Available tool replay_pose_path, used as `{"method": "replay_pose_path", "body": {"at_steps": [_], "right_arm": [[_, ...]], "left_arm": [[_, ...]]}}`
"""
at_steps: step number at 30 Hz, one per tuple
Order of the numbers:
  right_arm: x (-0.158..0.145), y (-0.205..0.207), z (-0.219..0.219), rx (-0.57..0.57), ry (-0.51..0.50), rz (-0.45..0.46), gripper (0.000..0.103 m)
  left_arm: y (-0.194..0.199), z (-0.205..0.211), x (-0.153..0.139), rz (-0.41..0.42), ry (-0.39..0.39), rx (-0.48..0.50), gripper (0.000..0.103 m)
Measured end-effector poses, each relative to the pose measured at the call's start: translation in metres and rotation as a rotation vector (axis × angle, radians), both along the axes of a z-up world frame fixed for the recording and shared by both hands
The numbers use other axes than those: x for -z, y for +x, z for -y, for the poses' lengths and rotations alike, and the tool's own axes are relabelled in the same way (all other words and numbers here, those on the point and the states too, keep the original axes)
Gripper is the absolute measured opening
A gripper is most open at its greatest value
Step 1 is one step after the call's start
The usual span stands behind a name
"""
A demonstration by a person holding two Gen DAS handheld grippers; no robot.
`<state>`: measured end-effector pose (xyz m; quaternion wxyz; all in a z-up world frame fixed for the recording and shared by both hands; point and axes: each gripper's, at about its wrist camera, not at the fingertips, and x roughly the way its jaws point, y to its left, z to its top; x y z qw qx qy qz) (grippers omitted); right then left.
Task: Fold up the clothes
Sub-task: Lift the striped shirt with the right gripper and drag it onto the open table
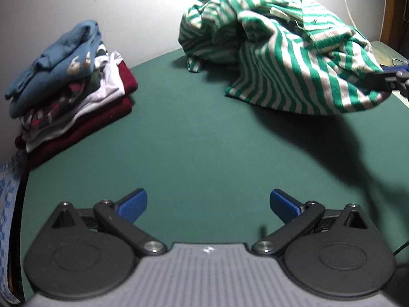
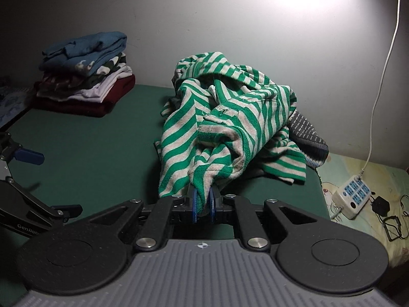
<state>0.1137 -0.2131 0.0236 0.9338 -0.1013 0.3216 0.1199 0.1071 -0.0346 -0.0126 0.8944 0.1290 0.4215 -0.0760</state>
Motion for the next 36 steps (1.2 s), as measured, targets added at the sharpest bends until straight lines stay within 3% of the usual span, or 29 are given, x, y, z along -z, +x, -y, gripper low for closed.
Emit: {"method": "replay_pose_path", "body": {"at_steps": [13, 16, 17, 18, 21, 23, 25, 27, 29, 33, 36], "right_arm": [[0.018, -0.120, -0.038, 0.065, 0.001, -0.163, 0.009], [0.025, -0.142, -0.038, 0.107, -0.006, -0.209, 0.009], [0.027, -0.149, -0.036, 0.118, -0.006, -0.226, 0.008], [0.030, -0.157, -0.034, 0.127, -0.006, -0.251, 0.000], [0.041, -0.184, -0.031, 0.155, -0.019, -0.340, 0.000], [0.042, -0.194, -0.026, 0.167, -0.045, -0.324, 0.000], [0.037, -0.191, -0.020, 0.201, -0.049, -0.278, 0.008], [0.029, -0.173, -0.015, 0.230, -0.007, -0.230, 0.037], [0.023, -0.150, -0.012, 0.246, 0.059, -0.183, 0.058], [0.032, -0.104, -0.013, 0.255, 0.158, -0.193, 0.065], [0.046, -0.078, -0.004, 0.328, 0.150, -0.250, 0.060]], "left_arm": [[-0.059, -0.057, 0.003, -0.017, -0.055, 0.031, 0.102], [-0.065, -0.063, 0.005, -0.016, -0.066, 0.043, 0.102], [-0.066, -0.064, 0.006, -0.016, -0.069, 0.048, 0.102], [-0.066, -0.064, 0.007, -0.018, -0.072, 0.052, 0.102], [-0.064, -0.060, 0.011, -0.023, -0.074, 0.064, 0.102], [-0.060, -0.054, 0.011, -0.004, -0.051, 0.071, 0.102], [-0.057, -0.047, 0.012, 0.015, -0.028, 0.078, 0.102], [-0.050, -0.037, 0.011, 0.050, 0.004, 0.089, 0.102], [-0.040, -0.025, 0.011, 0.093, 0.048, 0.108, 0.102], [-0.004, -0.006, 0.005, 0.144, 0.121, 0.111, 0.102], [0.022, 0.005, -0.001, 0.186, 0.187, 0.122, 0.101]]}}
